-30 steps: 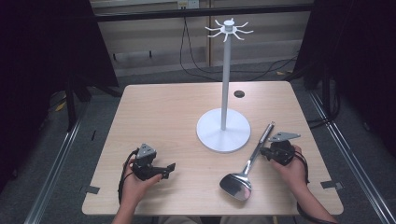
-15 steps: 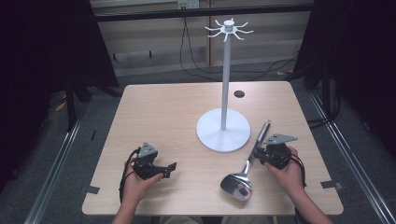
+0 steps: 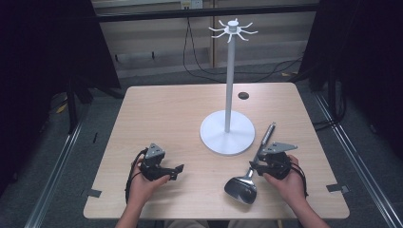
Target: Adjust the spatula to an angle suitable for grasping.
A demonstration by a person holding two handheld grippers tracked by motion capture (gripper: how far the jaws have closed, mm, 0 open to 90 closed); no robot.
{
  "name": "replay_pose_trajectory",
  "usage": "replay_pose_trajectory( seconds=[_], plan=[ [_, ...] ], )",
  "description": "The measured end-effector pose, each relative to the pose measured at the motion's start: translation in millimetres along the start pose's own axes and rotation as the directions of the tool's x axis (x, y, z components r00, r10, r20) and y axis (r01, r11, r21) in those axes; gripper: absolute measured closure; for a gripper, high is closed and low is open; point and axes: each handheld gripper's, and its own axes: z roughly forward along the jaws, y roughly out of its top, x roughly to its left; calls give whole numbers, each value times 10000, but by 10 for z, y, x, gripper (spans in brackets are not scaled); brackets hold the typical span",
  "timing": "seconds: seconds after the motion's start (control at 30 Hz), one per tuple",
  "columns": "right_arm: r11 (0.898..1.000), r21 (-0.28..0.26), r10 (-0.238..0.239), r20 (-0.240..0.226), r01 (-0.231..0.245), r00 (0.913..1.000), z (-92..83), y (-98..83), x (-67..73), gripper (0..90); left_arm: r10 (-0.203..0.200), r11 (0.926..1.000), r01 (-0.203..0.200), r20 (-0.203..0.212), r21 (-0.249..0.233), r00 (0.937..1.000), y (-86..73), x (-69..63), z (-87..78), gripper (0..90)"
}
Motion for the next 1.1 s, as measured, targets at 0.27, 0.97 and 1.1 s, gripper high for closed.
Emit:
replay_pose_trajectory(
  seconds=[0.27, 0.97, 1.1],
  plan=[
    [9999, 69, 130, 352, -132, 9993, 51, 11, 49, 354, 73, 10000, -73, -12, 34, 10000, -2, -2, -4, 66],
    [9964, 457, 677, 854, -718, 9940, 185, -10, 47, 234, 74, 9999, -74, 34, 87, 10000, -16, -8, 12, 67],
    [9961, 479, 696, 796, -736, 9944, 178, -11, 26, 238, 74, 9999, -74, 1, 115, 10000, -19, -10, 14, 67]
  ],
)
